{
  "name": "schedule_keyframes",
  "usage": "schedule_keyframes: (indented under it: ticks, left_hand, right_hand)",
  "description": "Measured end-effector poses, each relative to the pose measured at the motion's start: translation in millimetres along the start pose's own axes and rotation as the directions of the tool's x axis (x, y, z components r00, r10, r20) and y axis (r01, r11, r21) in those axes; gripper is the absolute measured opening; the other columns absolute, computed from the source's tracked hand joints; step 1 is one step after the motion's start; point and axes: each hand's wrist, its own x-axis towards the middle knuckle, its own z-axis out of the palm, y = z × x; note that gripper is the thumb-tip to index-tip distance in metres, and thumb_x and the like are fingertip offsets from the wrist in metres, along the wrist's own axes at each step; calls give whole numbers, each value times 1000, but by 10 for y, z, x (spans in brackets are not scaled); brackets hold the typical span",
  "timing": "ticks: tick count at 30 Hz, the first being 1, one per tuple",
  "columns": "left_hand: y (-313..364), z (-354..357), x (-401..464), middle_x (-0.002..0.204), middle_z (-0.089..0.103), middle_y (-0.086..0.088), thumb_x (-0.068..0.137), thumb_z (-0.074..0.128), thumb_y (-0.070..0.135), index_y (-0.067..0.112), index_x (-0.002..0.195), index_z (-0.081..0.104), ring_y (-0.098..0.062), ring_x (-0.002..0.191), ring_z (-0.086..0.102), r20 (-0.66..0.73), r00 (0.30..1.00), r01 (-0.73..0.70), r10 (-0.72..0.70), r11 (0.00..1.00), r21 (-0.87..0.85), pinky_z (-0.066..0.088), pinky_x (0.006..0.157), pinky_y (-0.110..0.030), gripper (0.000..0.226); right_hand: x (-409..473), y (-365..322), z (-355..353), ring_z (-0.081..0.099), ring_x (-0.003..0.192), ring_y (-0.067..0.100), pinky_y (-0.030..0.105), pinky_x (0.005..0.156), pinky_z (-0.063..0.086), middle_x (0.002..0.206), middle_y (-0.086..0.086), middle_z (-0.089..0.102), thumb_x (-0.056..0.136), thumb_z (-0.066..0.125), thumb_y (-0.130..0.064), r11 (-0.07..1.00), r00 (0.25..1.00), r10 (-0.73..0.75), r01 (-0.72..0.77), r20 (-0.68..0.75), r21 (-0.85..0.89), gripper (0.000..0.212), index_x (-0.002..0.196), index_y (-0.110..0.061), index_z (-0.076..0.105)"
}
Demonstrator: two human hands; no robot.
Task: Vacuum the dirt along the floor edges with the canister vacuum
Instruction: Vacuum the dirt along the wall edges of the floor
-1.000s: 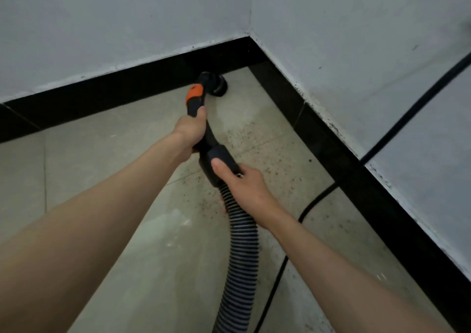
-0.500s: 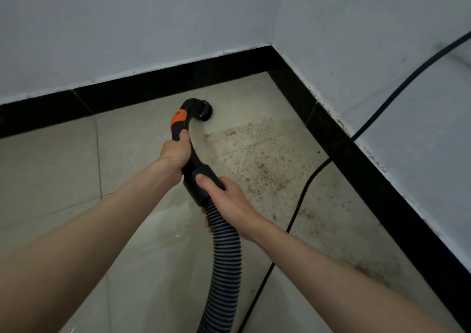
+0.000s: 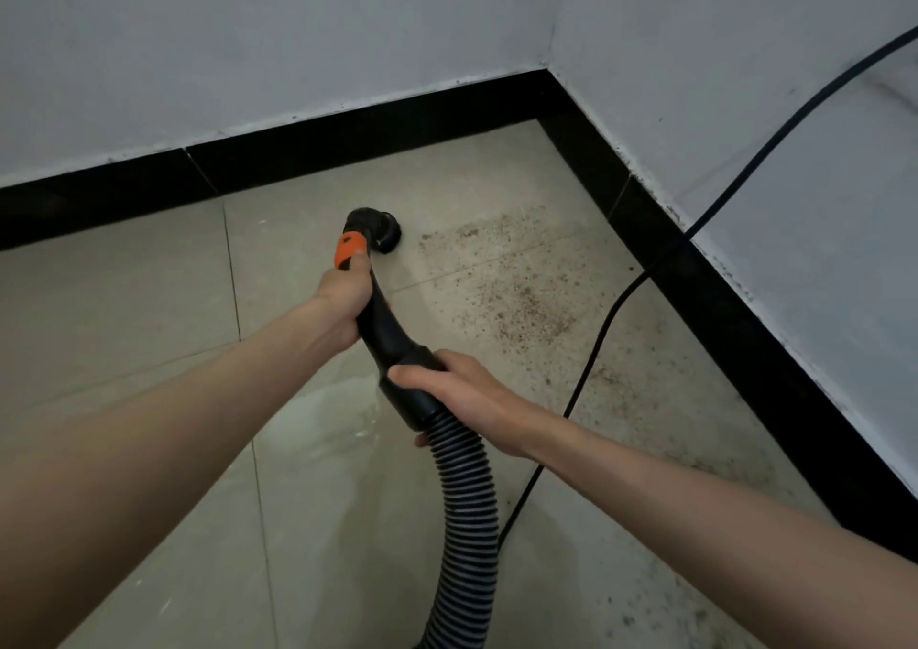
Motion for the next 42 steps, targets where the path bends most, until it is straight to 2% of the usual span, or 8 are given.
schedule_keyframes:
  ticks: [2,5,8,14,18,22,27,42]
  left_hand:
    - [-41,42,-55,79,50,-8,100,39,39,3,116,44,-21,69,52,-6,1000,-9,9,1000,-6,48,82,-37,39]
    - [-73,112,-122,82,50,-8,100,38,39,3,115,45,-26,85,53,-11,1000,-3,3,1000,-3,48,89,-40,39]
    - [-80,191,-194,92,52,-11,100,38,38,4,115,45,-27,90,52,4,1000,5,-5,999,-37,47,93,-41,38]
    - [-65,413,-334,76,50,-8,98,47,28,7,84,42,-20,64,51,87,995,69,-53,978,-195,47,71,-35,25]
    - [-75,505,-356,74,51,-8,98,46,27,5,98,40,-20,61,51,66,998,29,-18,985,-172,47,65,-32,23]
    - [-114,475,-268,73,51,-7,98,46,30,4,104,41,-19,60,51,62,998,12,-1,986,-168,47,59,-31,27]
    - [-107,487,-252,69,49,-7,99,46,29,7,84,43,-18,58,49,88,996,9,9,979,-202,46,60,-31,26]
    - [-155,815,-238,68,50,-6,95,48,31,6,91,46,-18,56,49,187,982,80,-42,976,-203,46,57,-29,25]
  right_hand:
    - [-18,-33,57,64,79,18,36,72,55,93,1,62,82,71,-43,972,994,-44,18,-105,-236,44,108,-14,51]
    - [-63,-73,156,62,84,24,33,67,48,97,3,61,82,67,-40,811,952,-184,8,-243,-585,43,108,-16,42]
    - [-81,-64,200,61,88,32,35,68,43,102,9,60,87,57,-37,681,906,-307,-4,-291,-732,36,109,-15,39]
    - [-152,-20,-65,61,84,31,34,66,44,93,10,63,93,51,-46,730,906,-290,1,-309,-683,36,106,-13,49]
    - [-112,14,-153,57,72,22,32,61,45,77,-1,55,92,54,-44,786,922,-240,0,-304,-618,28,96,-17,46]
    - [2,-4,-165,63,78,23,36,68,52,83,0,60,86,59,-43,850,941,-158,-24,-299,-526,31,99,-17,49]
    - [13,-3,-116,59,76,25,34,64,44,80,1,58,94,47,-53,797,910,-239,-16,-338,-604,36,94,-17,48]
    - [-98,63,-345,55,79,29,34,68,40,89,9,59,98,41,-50,714,894,-277,-53,-352,-698,40,105,-12,48]
